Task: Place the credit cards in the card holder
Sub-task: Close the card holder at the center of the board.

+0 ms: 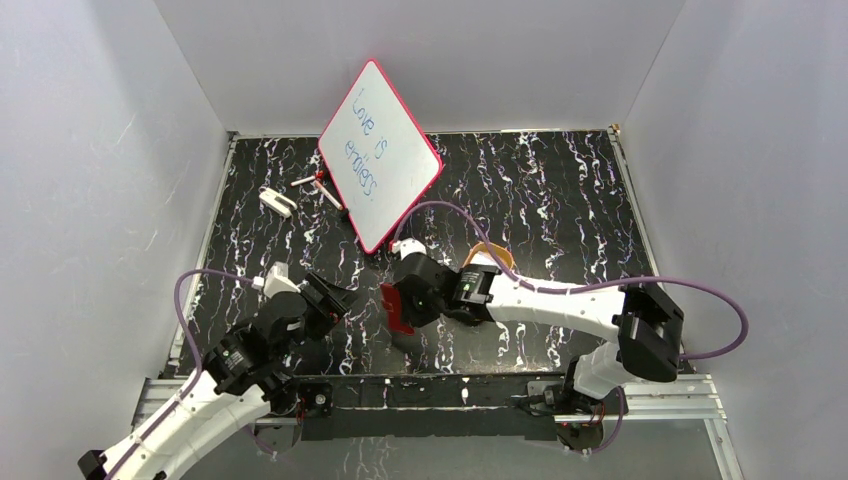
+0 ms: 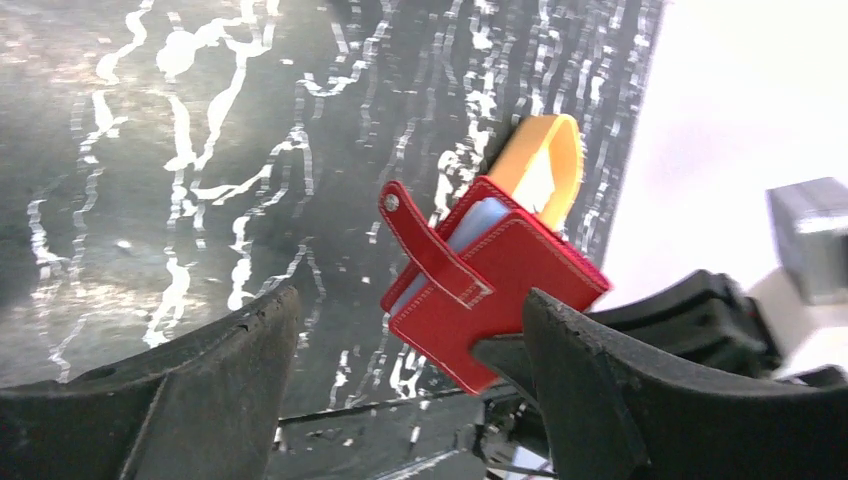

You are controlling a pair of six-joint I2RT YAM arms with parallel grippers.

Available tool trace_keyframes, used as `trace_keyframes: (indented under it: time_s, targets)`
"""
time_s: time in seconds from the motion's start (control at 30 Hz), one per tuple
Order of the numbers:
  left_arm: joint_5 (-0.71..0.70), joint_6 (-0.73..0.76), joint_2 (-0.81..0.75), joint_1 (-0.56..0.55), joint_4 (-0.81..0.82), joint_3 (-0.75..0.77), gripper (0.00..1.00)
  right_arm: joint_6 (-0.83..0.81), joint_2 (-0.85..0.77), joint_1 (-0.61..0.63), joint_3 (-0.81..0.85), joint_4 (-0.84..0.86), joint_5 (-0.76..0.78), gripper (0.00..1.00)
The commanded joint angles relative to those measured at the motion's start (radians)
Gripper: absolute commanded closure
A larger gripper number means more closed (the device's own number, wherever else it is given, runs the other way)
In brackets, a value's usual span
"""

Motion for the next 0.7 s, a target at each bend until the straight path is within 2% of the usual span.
trace_keyframes:
  time_s: [0.0,0.07,0.17,0.23,0.33,0.43,0.47,0.5,0.57,0.67]
  targets:
    - [0.084,0.057,0.02,-0.002,0.132,0.054,0.19,-0.079,-0.026,0.057,0.072,-0.278,0.341,1.0]
    - [0.15,0.082,0.096,-0.002,0.175,0.088,0.19,-0.063,-0.033,0.058,0.082,-0.292,0.391,1.0]
    - [0.218,0.175,0.204,-0.003,0.216,0.131,0.24,-0.018,-0.053,0.053,0.094,-0.254,0.386,1.0]
    - [0.209,0.243,0.217,-0.004,0.234,0.129,0.25,0.023,-0.055,0.031,0.123,-0.254,0.344,1.0]
    - [0.164,0.376,0.157,-0.004,0.281,0.099,0.24,0.081,-0.07,-0.033,0.165,-0.252,0.246,1.0]
    - [0.145,0.511,0.098,-0.004,0.371,0.064,0.2,0.111,-0.095,-0.119,0.204,-0.247,0.141,1.0]
    - [0.147,0.567,0.094,-0.004,0.418,0.064,0.13,0.118,-0.103,-0.149,0.222,-0.247,0.104,1.0]
    - [0.147,0.621,0.105,-0.004,0.434,0.072,0.11,0.125,-0.105,-0.174,0.246,-0.251,0.076,1.0]
    - [0.151,0.727,0.157,-0.004,0.466,0.131,0.1,0.142,-0.081,-0.211,0.325,-0.301,0.043,1.0]
    - [0.175,0.909,0.251,-0.004,0.472,0.225,0.1,0.176,0.003,-0.228,0.501,-0.466,0.041,1.0]
